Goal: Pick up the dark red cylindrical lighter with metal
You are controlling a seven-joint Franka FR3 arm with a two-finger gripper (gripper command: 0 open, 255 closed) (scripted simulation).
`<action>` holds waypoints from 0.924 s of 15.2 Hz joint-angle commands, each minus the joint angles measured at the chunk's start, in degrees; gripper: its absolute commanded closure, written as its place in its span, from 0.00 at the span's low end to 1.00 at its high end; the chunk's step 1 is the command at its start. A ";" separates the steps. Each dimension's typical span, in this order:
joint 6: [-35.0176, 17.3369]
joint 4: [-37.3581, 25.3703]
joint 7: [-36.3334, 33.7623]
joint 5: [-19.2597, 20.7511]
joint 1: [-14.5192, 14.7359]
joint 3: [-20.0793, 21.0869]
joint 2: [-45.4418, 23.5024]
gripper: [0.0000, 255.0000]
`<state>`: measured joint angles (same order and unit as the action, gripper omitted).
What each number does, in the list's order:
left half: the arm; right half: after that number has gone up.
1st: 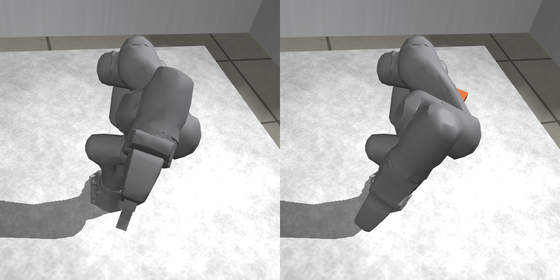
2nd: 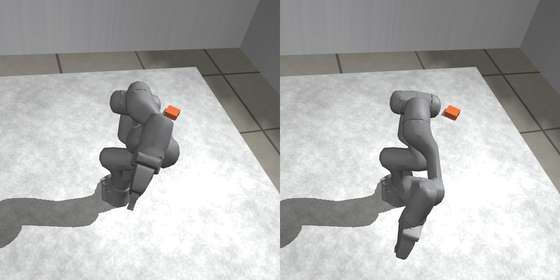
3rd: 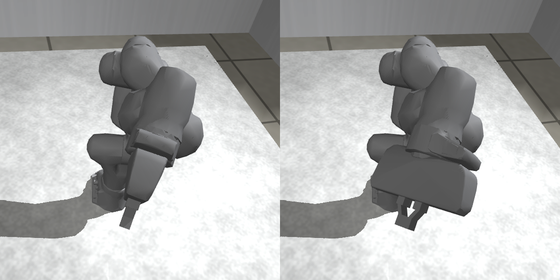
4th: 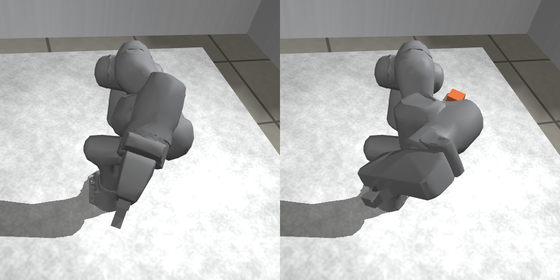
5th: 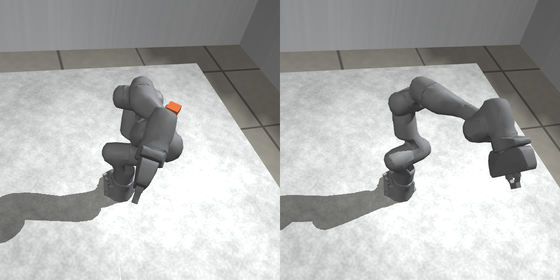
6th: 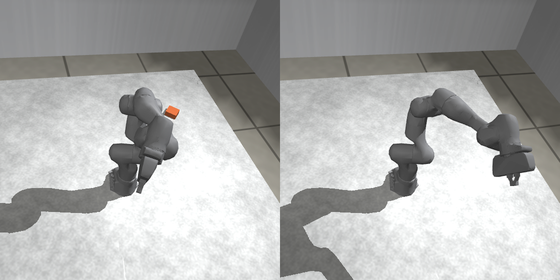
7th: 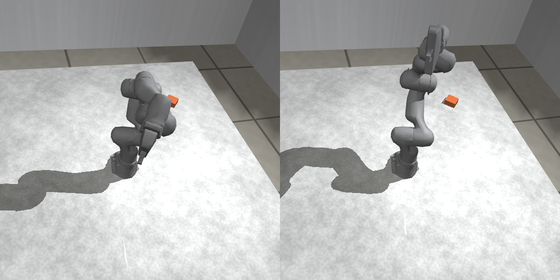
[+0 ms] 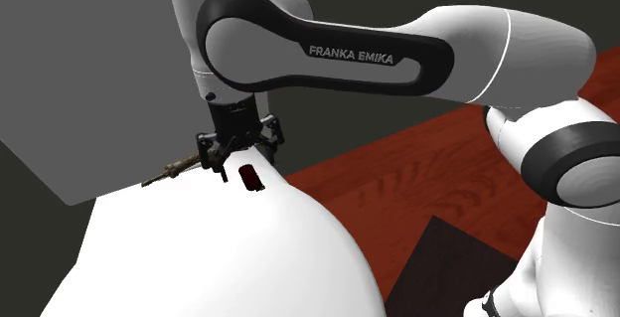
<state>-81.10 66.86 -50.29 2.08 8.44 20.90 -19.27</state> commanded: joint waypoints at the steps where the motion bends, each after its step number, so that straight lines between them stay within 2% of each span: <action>1: -1.69 2.30 -0.01 -0.23 -0.20 0.01 0.66 0.00; 5: -4.12 5.57 0.24 -0.53 -0.58 -0.03 1.52 0.00; 6: -4.12 5.64 0.22 -0.55 -0.58 -0.03 1.61 1.00; 14: -4.39 6.28 0.30 -0.68 -0.71 -0.03 1.99 1.00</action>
<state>-85.67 72.73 -50.01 1.37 7.81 20.94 -17.18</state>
